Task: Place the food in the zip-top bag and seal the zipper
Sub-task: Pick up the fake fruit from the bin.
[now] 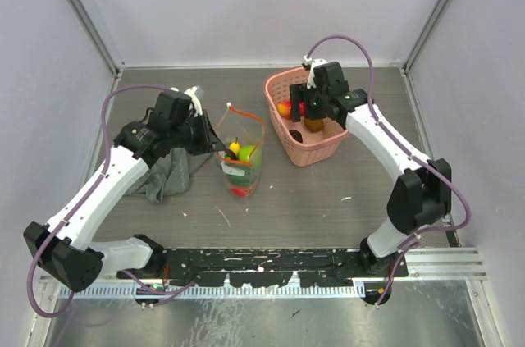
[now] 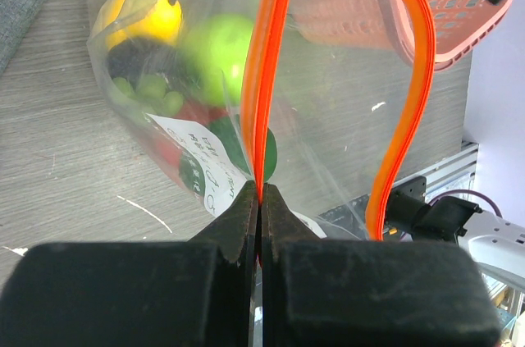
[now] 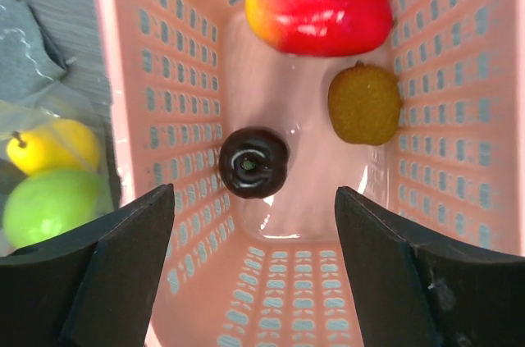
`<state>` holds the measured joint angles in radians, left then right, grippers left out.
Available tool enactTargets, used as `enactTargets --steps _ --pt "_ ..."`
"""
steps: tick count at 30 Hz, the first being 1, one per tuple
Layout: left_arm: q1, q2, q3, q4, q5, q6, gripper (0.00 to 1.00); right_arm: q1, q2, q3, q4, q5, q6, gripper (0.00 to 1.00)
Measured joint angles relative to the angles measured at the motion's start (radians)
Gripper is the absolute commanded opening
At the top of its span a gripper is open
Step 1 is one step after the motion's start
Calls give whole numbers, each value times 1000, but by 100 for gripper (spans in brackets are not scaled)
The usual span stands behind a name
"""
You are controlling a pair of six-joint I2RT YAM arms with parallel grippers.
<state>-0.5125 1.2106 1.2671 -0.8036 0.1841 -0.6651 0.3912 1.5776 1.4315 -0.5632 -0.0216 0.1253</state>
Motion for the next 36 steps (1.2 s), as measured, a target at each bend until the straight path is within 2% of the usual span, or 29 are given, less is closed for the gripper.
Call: enactTargets --steps 6,18,24,36 --pt "0 0 0 0 0 0 0 0 83 -41 2 4 38 76" --pt "0 0 0 0 0 0 0 -2 216 -90 53 -33 77 78" --pt "0 0 -6 2 0 0 0 -3 285 -97 89 -51 87 76" --pt "0 0 -13 7 4 -3 0 -3 310 -112 107 -46 87 47"
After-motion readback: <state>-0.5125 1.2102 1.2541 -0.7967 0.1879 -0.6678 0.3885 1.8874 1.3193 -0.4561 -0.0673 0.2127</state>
